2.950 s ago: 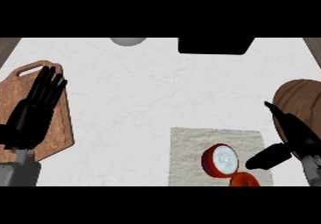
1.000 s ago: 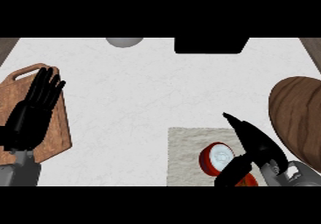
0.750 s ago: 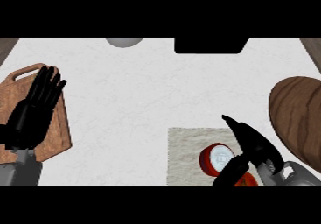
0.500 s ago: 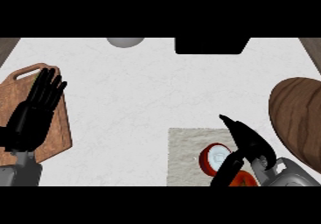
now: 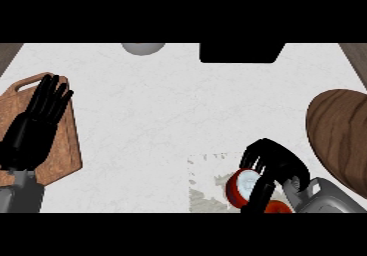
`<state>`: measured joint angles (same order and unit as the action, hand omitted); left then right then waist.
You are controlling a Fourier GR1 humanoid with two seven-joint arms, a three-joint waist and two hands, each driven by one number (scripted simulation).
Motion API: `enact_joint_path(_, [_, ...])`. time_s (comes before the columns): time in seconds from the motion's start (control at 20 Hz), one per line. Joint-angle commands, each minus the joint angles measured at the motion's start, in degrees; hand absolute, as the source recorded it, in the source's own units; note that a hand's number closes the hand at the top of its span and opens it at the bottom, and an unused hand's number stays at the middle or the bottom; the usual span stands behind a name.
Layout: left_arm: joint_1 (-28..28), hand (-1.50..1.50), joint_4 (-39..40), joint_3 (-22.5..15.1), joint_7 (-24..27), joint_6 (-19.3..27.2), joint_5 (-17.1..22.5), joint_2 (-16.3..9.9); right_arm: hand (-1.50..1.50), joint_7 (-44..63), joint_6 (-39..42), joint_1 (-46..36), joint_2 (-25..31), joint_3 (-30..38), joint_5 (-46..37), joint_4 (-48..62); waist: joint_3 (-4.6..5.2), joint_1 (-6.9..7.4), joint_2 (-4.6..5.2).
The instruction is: Pick the can from the placemat and place it in the bowl
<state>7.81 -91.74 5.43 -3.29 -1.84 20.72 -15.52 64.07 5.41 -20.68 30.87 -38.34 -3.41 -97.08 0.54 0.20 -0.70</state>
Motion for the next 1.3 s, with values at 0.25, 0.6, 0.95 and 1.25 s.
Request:
enact_joint_path(0.25, [0.17,0.00,-1.29,-0.24,-1.28,2.02,-1.20,1.07,1.50,-17.14,7.21,8.21,11.51,-8.35,-7.80,-9.09,-0.70,-2.00,0.13])
enact_joint_path(0.6, [-2.61,0.00,0.16,3.02,0.58,0.64,0.26,-0.41,1.50,-42.96,3.06,14.27,28.66,-10.73,-20.72,-22.02,-0.89,-3.89,-0.31])
enact_joint_path(0.95, [-3.08,0.00,1.36,3.95,2.20,0.00,0.09,-0.48,1.50,-55.67,-17.20,28.68,43.19,1.77,-22.39,-25.67,-0.65,-5.14,-0.16])
enact_joint_path(1.25, [-6.35,0.00,-1.00,4.16,1.35,-0.46,0.67,-0.52,1.50,-54.09,-28.07,35.19,49.16,16.19,-15.29,-27.55,-0.55,-6.00,-0.60])
